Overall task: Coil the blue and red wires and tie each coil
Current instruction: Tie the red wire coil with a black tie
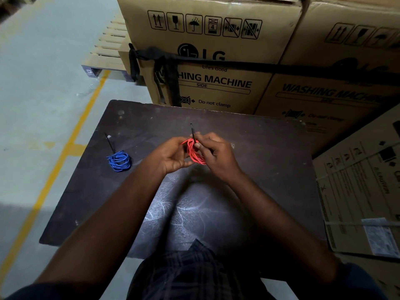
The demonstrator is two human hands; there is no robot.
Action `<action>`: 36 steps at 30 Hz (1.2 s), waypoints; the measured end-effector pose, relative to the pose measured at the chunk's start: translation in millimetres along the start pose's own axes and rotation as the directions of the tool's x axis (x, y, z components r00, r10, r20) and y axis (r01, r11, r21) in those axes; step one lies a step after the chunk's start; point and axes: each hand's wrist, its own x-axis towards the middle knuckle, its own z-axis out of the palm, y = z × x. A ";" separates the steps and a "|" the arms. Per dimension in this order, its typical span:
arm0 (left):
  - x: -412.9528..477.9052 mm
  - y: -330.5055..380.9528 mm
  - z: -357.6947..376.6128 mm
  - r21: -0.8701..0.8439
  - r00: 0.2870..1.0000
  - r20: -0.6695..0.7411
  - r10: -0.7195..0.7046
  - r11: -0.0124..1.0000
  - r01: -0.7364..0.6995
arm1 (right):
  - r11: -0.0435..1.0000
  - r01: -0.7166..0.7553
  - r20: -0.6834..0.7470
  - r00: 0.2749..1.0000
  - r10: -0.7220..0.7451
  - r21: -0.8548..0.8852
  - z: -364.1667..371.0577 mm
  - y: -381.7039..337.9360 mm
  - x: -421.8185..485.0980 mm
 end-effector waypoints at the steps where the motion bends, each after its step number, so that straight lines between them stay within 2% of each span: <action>1: 0.5 0.2 -0.5 -0.015 1.000 -0.013 0.027 1.000 -0.027 | 0.999 -0.026 0.021 0.999 0.026 0.026 -0.8 -0.3 -0.1; 3: 0.8 1.7 -2.1 -0.012 0.995 -0.038 0.091 0.996 -0.091 | 0.990 -0.121 0.087 0.990 0.114 0.076 -3.2 -0.2 0.1; 7: -6.3 3.9 -7.6 0.148 0.984 -0.100 0.150 0.980 -0.134 | 0.929 -0.295 0.224 0.943 0.246 0.223 -13.2 -4.4 1.0; 11: -7.0 3.0 -7.6 0.220 0.969 -0.162 0.189 0.964 -0.151 | 0.870 -0.386 0.335 0.899 0.281 0.307 -20.5 -14.7 1.6; 15: -4.7 7.2 -6.6 0.155 0.947 -0.240 0.213 0.972 -0.179 | 0.832 -0.431 0.359 0.882 0.306 0.349 -17.1 -15.0 1.2; 21: -7.9 6.2 -6.7 0.145 0.927 -0.238 0.292 0.954 -0.263 | 0.787 -0.469 0.304 0.878 0.369 0.400 -17.9 -16.9 -2.0; 23: -8.3 7.1 -8.6 0.074 0.930 -0.217 0.295 0.955 -0.285 | 0.771 -0.477 0.297 0.876 0.380 0.423 -18.1 -15.3 -3.5; 26: -8.6 7.6 -14.1 -0.230 0.963 -0.109 0.248 0.936 -0.267 | 0.743 -0.484 0.298 0.874 0.383 0.463 -18.5 -13.6 -4.4; 28: -8.5 8.6 -19.1 -0.425 0.977 0.007 0.212 0.885 -0.189 | 0.726 -0.484 0.300 0.875 0.380 0.489 -20.1 -14.3 -3.7; 30: -10.0 10.6 -23.1 -0.494 0.971 0.163 0.173 0.866 -0.072 | 0.716 -0.481 0.304 0.877 0.374 0.506 -22.2 -14.4 -3.2; 32: -14.3 13.0 -23.5 -0.432 0.958 0.256 0.128 0.902 -0.005 | 0.706 -0.478 0.293 0.878 0.378 0.523 -23.7 -12.9 -3.1; 34: -19.9 14.3 -17.8 -0.258 0.969 0.223 0.110 0.965 -0.050 | 0.702 -0.470 0.265 0.882 0.389 0.535 -24.5 -11.1 -2.3; 36: -25.8 12.8 -8.7 0.002 0.979 0.157 0.132 0.991 -0.134 | 0.696 -0.470 0.251 0.881 0.400 0.542 -25.4 -9.3 -1.4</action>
